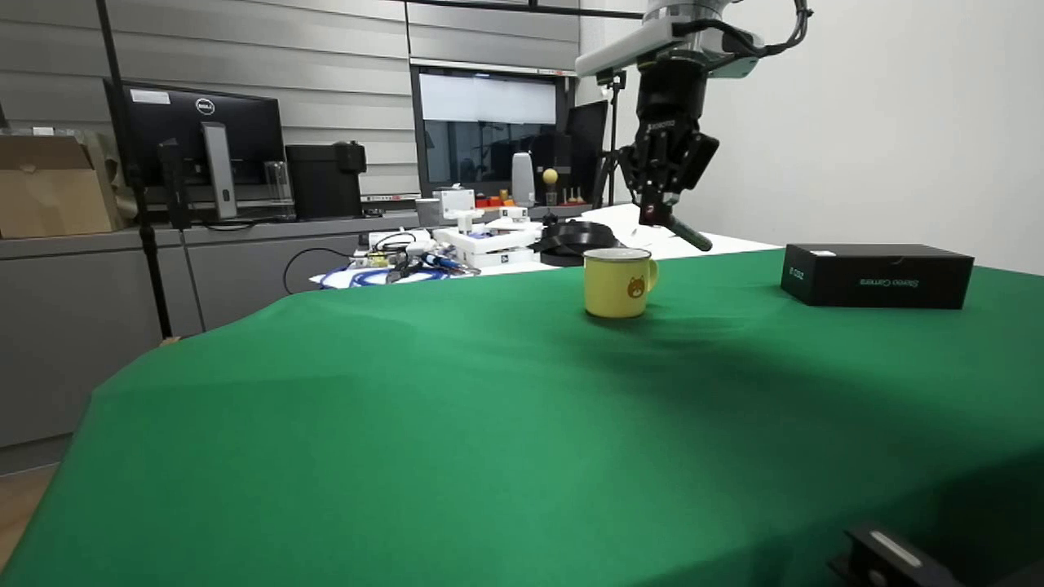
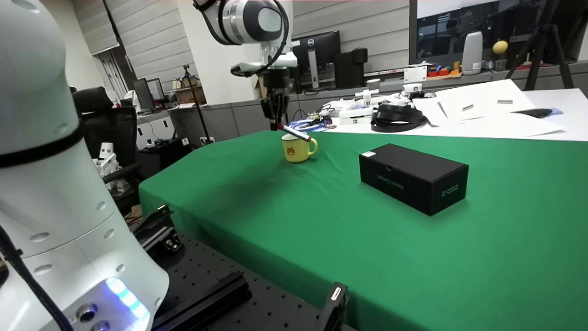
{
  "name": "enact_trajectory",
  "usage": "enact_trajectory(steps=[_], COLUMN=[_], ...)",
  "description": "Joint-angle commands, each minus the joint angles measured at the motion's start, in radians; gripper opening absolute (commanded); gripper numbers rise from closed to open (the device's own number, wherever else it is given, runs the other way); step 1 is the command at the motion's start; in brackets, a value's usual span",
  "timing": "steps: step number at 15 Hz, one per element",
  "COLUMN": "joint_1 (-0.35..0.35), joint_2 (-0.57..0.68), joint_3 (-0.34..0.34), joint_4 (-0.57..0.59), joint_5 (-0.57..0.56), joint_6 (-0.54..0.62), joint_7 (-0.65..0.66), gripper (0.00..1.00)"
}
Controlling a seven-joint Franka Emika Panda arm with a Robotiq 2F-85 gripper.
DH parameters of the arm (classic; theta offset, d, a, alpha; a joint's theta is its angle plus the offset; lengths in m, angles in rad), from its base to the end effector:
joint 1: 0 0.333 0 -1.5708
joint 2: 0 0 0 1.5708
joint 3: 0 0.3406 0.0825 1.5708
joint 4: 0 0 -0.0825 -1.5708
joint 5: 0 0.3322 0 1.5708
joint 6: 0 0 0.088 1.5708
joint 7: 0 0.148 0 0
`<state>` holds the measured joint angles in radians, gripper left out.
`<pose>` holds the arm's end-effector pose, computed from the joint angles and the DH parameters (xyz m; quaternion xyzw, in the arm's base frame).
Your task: Remove the marker from the cup and put it on the table then put it back in the cup
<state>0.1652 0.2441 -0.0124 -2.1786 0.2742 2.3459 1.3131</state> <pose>0.5129 0.0912 0.2946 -0.7737 0.6257 0.0900 0.0433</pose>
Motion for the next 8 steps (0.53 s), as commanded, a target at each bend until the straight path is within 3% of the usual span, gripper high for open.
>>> enact_trajectory(steps=[1, 8], joint_1=[-0.019, -0.07], joint_2=[-0.077, -0.086], joint_3=[-0.016, -0.056], joint_4=[-0.143, -0.302], joint_5=[-0.067, -0.18], joint_6=[0.037, 0.13], joint_7=[0.08, 0.122], gripper=[0.05, 0.05])
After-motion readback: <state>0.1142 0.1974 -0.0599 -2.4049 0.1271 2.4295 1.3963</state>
